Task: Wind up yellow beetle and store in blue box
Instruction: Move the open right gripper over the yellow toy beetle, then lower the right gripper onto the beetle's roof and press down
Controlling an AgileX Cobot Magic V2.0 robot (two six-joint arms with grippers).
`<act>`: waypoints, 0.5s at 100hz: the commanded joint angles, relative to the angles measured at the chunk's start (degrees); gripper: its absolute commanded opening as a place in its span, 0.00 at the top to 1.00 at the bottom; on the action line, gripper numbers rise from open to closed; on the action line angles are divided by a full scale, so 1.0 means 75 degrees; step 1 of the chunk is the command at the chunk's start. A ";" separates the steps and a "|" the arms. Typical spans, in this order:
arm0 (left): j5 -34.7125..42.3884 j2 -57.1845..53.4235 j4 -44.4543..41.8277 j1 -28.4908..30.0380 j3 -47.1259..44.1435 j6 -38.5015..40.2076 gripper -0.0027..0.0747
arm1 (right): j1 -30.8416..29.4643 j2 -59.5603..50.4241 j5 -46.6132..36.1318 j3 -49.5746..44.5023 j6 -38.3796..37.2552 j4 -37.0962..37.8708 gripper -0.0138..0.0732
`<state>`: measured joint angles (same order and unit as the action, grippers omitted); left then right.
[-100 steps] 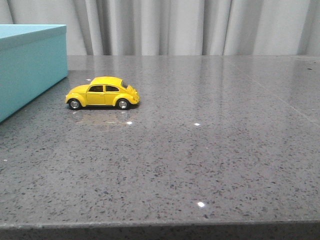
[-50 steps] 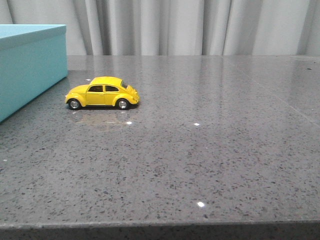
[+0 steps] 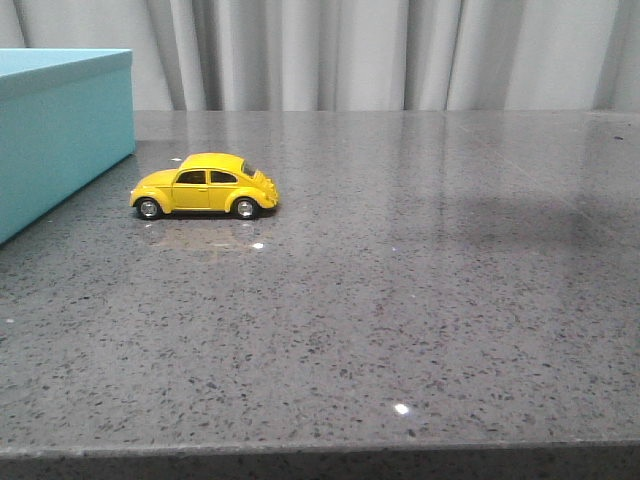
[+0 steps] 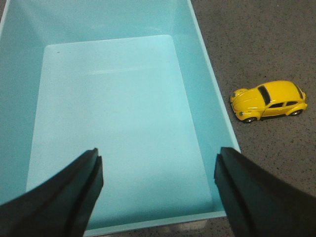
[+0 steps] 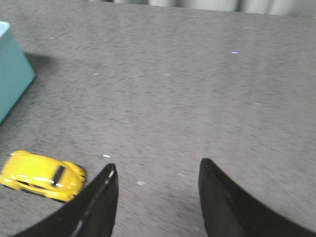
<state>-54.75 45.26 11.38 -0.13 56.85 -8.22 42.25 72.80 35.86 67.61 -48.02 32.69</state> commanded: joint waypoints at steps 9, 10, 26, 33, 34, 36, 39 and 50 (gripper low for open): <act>0.0476 0.0019 0.0151 -0.0045 0.0261 0.0002 0.35 | 0.0825 0.1215 -0.0098 0.1293 -0.0864 0.1024 0.39; 0.0476 0.0019 0.0151 -0.0045 0.0261 0.0002 0.35 | 0.0854 0.1262 -0.0083 0.1331 -0.0893 0.1050 0.39; 0.0476 0.0019 0.0151 -0.0045 0.0261 0.0002 0.35 | 0.1422 0.2095 0.0113 0.1957 -0.1375 0.1495 0.39; 0.0476 0.0019 0.0151 -0.0045 0.0261 0.0002 0.35 | 0.1617 0.2316 0.0089 0.2056 -0.1642 0.1697 0.39; 0.0476 0.0019 0.0151 -0.0045 0.0261 0.0002 0.35 | 0.1650 0.2350 0.0080 0.2055 -0.1670 0.1714 0.39; 0.0476 0.0019 0.0151 -0.0045 0.0261 0.0002 0.35 | 0.1689 0.2402 0.0052 0.2071 -0.1758 0.1740 0.39; 0.0476 0.0019 0.0151 -0.0045 0.0261 0.0002 0.35 | 0.1739 0.2473 0.0051 0.2098 -0.1830 0.1740 0.39; 0.0476 0.0019 0.0151 -0.0045 0.0261 0.0002 0.35 | 0.1862 0.2771 0.0062 0.2235 -0.1921 0.1740 0.39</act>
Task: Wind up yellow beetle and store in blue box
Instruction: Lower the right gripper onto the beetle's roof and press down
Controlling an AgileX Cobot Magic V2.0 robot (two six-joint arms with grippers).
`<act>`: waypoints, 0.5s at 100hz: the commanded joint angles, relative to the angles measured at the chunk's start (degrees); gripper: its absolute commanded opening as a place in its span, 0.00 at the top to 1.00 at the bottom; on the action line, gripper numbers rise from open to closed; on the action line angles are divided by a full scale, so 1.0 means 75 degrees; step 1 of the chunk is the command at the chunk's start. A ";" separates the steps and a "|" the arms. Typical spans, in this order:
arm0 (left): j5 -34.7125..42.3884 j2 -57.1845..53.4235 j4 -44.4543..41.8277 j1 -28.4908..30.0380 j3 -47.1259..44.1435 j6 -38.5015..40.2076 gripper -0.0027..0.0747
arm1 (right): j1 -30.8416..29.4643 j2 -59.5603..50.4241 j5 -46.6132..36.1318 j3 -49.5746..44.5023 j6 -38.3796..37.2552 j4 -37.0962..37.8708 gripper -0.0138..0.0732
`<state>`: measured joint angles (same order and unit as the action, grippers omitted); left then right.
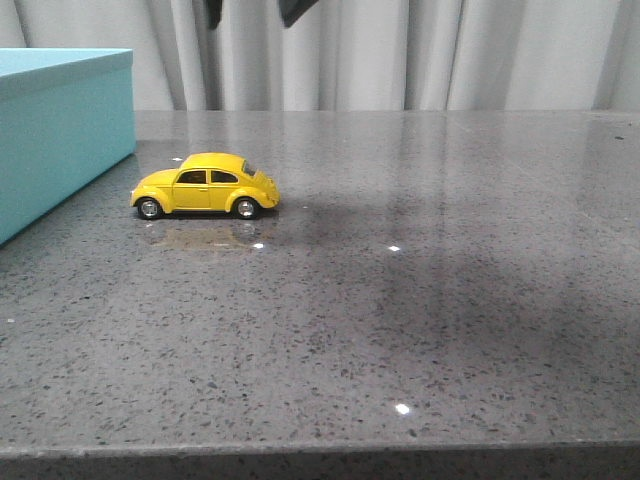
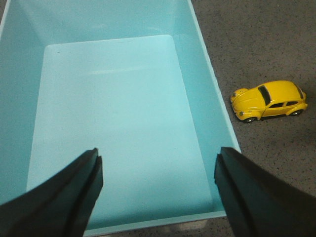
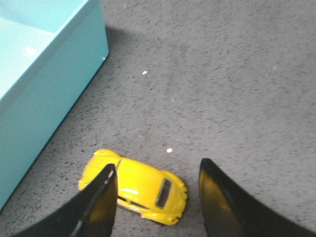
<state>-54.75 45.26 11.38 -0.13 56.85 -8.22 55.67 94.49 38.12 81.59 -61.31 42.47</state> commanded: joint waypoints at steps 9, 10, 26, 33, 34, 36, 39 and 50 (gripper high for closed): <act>0.0476 0.0019 0.0151 -0.0045 0.0261 0.0002 0.35 | 0.0121 0.0099 -0.0229 0.0520 -0.0235 0.0427 0.39; 0.0476 0.0019 0.0151 -0.0045 0.0261 0.0002 0.35 | 0.0130 0.0138 -0.0229 0.0533 -0.0242 0.0427 0.39; 0.0476 0.0019 0.0151 -0.0045 0.0261 0.0002 0.35 | 0.0271 0.0565 -0.0156 0.0821 -0.0343 0.0427 0.39; 0.0494 0.0019 0.0151 -0.0045 0.0261 0.0002 0.35 | 0.0292 0.0788 -0.0129 0.0970 -0.0341 0.0427 0.39; 0.0494 0.0019 0.0151 -0.0045 0.0261 0.0002 0.35 | 0.0292 0.0809 -0.0129 0.1008 -0.0341 0.0417 0.39; 0.0494 0.0019 0.0151 -0.0045 0.0261 0.0002 0.35 | 0.0298 0.0880 -0.0109 0.1050 -0.0341 0.0413 0.39; 0.0507 0.0019 0.0151 -0.0045 0.0261 0.0002 0.35 | 0.0298 0.0974 -0.0067 0.1164 -0.0341 0.0404 0.39; 0.0507 0.0019 0.0151 -0.0045 0.0261 0.0002 0.35 | 0.0298 0.1336 0.0198 0.1581 -0.0341 0.0396 0.39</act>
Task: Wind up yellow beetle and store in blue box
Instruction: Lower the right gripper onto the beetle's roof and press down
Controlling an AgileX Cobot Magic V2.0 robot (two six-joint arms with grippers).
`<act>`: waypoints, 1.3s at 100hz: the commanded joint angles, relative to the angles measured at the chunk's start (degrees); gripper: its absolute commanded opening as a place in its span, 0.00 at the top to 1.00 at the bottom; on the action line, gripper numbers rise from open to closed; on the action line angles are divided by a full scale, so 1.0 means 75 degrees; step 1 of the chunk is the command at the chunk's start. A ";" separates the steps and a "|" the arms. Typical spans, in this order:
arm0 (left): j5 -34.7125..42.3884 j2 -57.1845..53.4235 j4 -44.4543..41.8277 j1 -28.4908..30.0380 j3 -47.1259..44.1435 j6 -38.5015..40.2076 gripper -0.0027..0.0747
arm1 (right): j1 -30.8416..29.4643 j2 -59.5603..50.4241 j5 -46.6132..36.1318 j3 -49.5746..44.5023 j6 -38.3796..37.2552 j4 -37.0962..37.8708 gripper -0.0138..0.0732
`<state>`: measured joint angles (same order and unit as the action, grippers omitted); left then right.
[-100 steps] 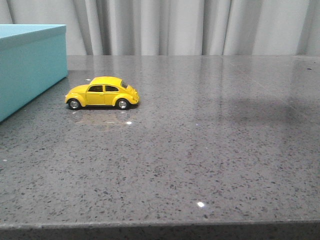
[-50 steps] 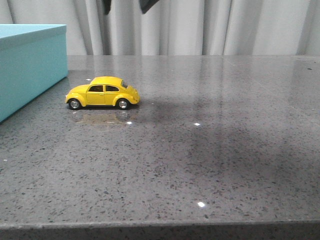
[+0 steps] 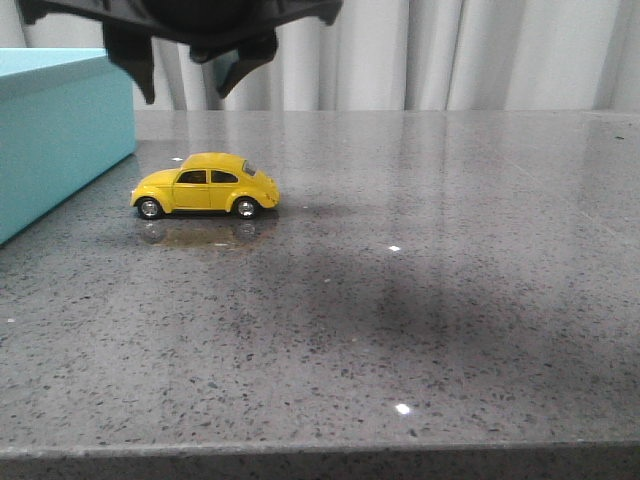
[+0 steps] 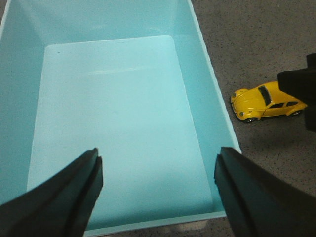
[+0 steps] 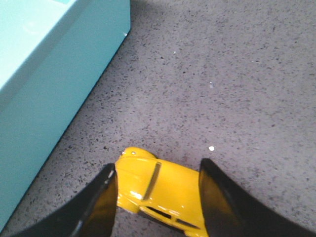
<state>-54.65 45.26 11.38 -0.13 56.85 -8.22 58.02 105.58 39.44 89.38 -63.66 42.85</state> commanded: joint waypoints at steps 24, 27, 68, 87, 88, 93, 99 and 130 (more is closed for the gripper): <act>0.0493 0.0019 0.0151 -0.0045 0.0261 0.0002 0.35 | -0.0014 0.0144 0.0347 0.0829 -0.0028 0.0346 0.39; 0.0493 0.0019 0.0151 -0.0045 0.0261 0.0002 0.35 | -0.0014 0.0154 0.0452 0.0829 -0.0028 0.0346 0.39; 0.0493 0.0019 0.0151 -0.0045 0.0261 0.0002 0.35 | -0.0014 0.0400 0.0686 0.0814 -0.0028 0.0312 0.39; 0.0493 0.0019 0.0151 -0.0045 0.0261 0.0002 0.35 | -0.0021 0.0405 0.0686 0.0814 -0.0028 0.0274 0.39; 0.0493 0.0019 0.0151 -0.0045 0.0261 0.0002 0.35 | -0.0021 0.0405 0.0686 0.0814 -0.0028 0.0257 0.39; 0.0493 0.0019 0.0151 -0.0045 0.0261 0.0002 0.35 | -0.0021 0.0415 0.0686 0.0814 -0.0028 0.0239 0.39; 0.0493 0.0019 0.0151 -0.0045 0.0261 0.0002 0.35 | -0.0021 0.0433 0.0678 0.0806 -0.0028 0.0172 0.39; 0.0493 0.0019 0.0151 -0.0045 0.0261 0.0002 0.35 | -0.0021 0.0521 0.0711 0.0791 -0.0028 -0.0097 0.39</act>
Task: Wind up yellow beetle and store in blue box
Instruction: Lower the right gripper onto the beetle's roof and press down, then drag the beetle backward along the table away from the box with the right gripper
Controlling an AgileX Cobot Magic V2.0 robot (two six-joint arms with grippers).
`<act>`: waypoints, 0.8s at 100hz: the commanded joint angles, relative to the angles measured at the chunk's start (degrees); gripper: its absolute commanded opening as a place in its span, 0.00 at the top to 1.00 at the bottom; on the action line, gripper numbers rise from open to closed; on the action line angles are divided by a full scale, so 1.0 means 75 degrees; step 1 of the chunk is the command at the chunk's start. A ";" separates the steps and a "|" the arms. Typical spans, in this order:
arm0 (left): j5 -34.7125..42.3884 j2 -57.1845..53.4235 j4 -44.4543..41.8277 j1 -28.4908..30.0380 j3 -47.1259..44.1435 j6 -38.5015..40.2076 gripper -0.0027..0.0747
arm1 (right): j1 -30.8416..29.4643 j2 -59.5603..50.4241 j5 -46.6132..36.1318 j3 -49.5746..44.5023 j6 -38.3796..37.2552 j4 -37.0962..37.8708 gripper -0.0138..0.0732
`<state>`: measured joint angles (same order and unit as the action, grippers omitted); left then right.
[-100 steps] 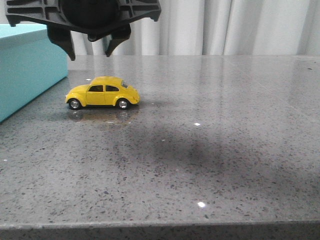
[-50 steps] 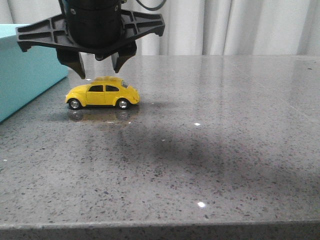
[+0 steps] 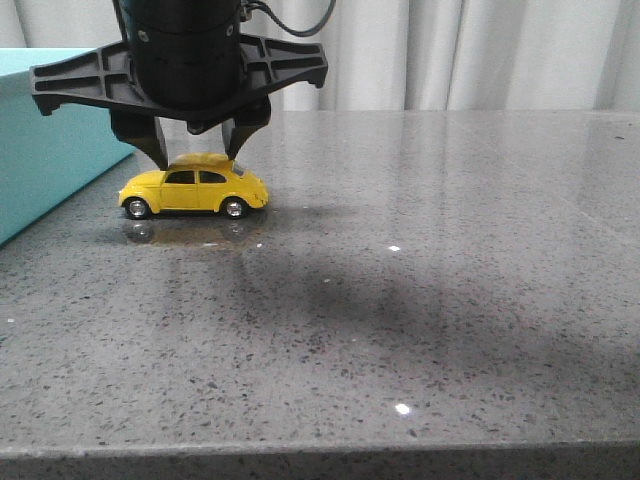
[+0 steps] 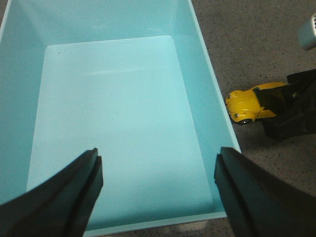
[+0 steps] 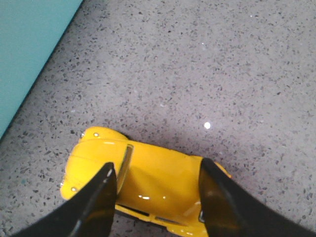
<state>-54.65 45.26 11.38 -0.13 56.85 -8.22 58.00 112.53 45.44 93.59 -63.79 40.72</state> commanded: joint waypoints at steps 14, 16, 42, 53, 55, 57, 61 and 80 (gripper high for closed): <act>0.0493 0.0019 0.0151 -0.0045 0.0261 0.0002 0.35 | -0.0019 -0.0407 0.0079 0.0228 -0.0012 0.0087 0.39; 0.0493 0.0019 0.0151 -0.0045 0.0261 0.0002 0.35 | -0.0019 -0.0407 0.0097 0.0228 -0.0012 0.0068 0.39; 0.0493 0.0019 0.0151 -0.0045 0.0261 0.0002 0.35 | -0.0019 -0.0407 0.0397 0.0199 -0.0012 0.0022 0.39; 0.0493 0.0019 0.0151 -0.0045 0.0261 0.0002 0.35 | -0.0091 -0.0407 0.0449 0.0062 -0.0005 -0.0075 0.39; 0.0493 0.0019 0.0151 -0.0045 0.0261 0.0002 0.35 | -0.0111 -0.0407 0.0449 0.0022 -0.0005 -0.0117 0.39; 0.0493 0.0019 0.0151 -0.0045 0.0261 0.0002 0.35 | -0.0121 -0.0407 0.0449 -0.0003 -0.0005 -0.0141 0.39; 0.0493 0.0019 0.0151 -0.0045 0.0261 0.0002 0.35 | -0.0201 -0.0420 0.0449 -0.0090 -0.0005 -0.0234 0.39; 0.0493 0.0019 0.0151 -0.0045 0.0261 0.0002 0.35 | -0.0367 -0.0612 0.0461 -0.0328 0.0085 -0.0372 0.39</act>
<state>-54.65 45.26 11.38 -0.13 56.85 -8.22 56.13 111.05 47.68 91.29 -63.71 38.89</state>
